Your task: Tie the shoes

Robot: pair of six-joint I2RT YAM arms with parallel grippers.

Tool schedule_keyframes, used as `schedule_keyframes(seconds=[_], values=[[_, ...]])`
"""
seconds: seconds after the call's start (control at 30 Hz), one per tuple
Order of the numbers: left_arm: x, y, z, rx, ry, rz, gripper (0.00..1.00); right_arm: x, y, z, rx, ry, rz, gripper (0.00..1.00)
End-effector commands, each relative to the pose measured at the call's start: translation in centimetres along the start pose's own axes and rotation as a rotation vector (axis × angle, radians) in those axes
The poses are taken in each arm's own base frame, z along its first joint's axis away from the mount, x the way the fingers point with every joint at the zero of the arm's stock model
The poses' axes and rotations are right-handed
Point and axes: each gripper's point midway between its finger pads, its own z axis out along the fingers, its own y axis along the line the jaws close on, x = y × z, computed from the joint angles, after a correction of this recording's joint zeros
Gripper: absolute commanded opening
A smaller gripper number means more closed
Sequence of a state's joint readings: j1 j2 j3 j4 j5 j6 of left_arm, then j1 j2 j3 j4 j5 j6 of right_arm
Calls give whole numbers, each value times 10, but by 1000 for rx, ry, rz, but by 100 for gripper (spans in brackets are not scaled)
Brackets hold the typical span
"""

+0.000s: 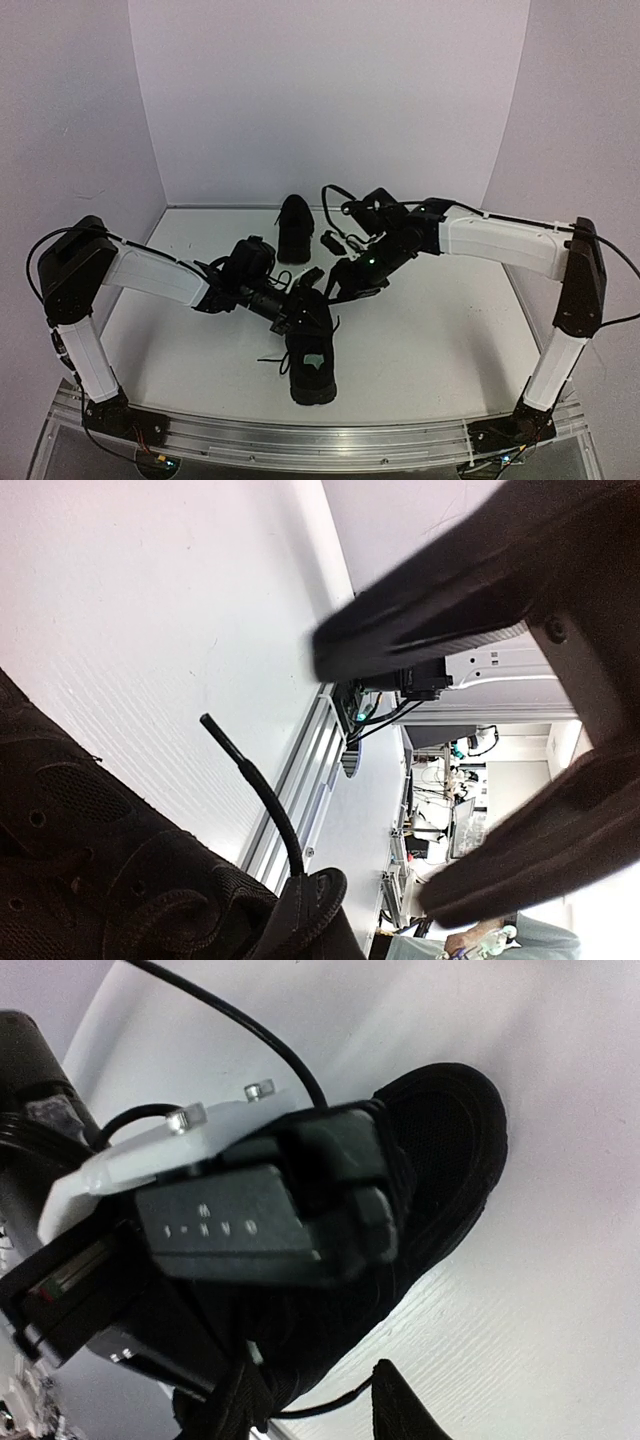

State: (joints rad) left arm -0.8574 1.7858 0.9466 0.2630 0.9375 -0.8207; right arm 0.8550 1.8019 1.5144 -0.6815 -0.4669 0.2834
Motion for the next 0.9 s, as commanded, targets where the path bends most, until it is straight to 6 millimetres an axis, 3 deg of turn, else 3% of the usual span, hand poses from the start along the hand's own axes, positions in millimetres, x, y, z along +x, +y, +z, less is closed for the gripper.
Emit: schedule_keyframes(seconds=[0.0,0.23,0.87], values=[[-8,-7,1,15,-20,31,0,9,11,-13,-140,-24,124,43],[-9,-6,1,8,-27,34,0,31,8,4,-245,41,259,47],[-11,-7,0,2,-41,42,0,37,-19,32,-329,71,432,46]])
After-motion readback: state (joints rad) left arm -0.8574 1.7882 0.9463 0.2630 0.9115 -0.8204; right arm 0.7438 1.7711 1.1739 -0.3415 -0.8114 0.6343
